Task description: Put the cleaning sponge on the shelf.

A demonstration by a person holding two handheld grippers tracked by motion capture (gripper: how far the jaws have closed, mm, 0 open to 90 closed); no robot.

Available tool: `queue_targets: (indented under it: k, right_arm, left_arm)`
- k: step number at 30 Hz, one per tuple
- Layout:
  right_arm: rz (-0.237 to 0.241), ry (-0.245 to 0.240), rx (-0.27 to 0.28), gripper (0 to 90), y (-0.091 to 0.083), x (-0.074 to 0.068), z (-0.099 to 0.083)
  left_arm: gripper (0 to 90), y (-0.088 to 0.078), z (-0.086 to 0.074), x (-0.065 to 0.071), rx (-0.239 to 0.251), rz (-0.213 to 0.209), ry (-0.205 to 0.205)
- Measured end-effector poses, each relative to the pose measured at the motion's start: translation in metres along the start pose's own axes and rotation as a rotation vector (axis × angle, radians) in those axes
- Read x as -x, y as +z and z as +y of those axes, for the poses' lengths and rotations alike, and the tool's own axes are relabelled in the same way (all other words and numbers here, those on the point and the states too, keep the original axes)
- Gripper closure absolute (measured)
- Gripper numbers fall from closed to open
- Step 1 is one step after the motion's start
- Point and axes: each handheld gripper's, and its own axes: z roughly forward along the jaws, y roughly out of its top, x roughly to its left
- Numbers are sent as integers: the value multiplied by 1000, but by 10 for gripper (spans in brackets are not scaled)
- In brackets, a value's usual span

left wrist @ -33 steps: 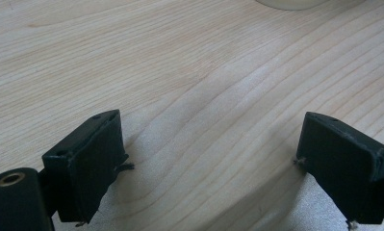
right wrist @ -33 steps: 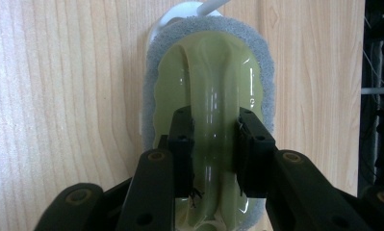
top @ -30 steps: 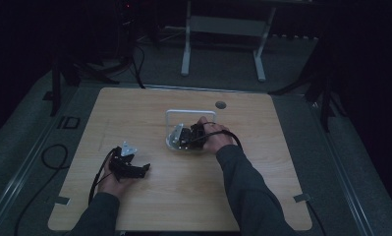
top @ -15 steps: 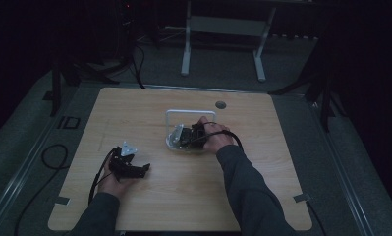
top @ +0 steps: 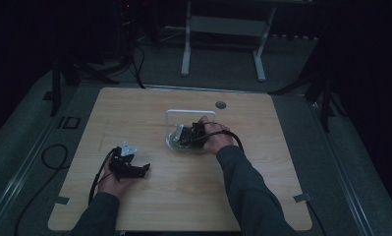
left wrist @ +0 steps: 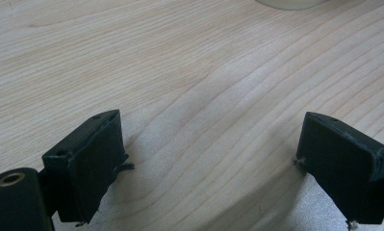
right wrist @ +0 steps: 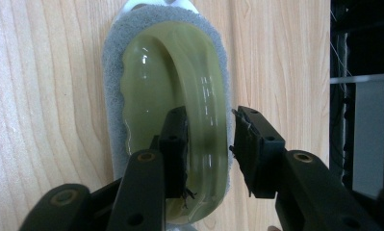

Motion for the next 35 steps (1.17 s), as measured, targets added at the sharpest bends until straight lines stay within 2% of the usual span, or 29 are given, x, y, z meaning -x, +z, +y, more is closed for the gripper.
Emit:
queue_targets:
  k: [19,22,26,30,35]
  right_arm:
    - [22,66,69,555,-20,0,-1]
    - [24,64,77,552,-23,-2,-3]
    - [43,79,97,543,-32,-8,-6]
    - [90,128,129,539,-42,-14,-7]
    - [121,172,158,503,-50,-26,-11]
  left_arm:
    - [94,0,0,0,1,-1,-2]
    - [94,0,0,0,1,0,-1]
    - [94,0,0,0,2,0,-2]
    - [94,0,0,0,2,0,-2]
    - [95,0,0,0,0,-1,-1]
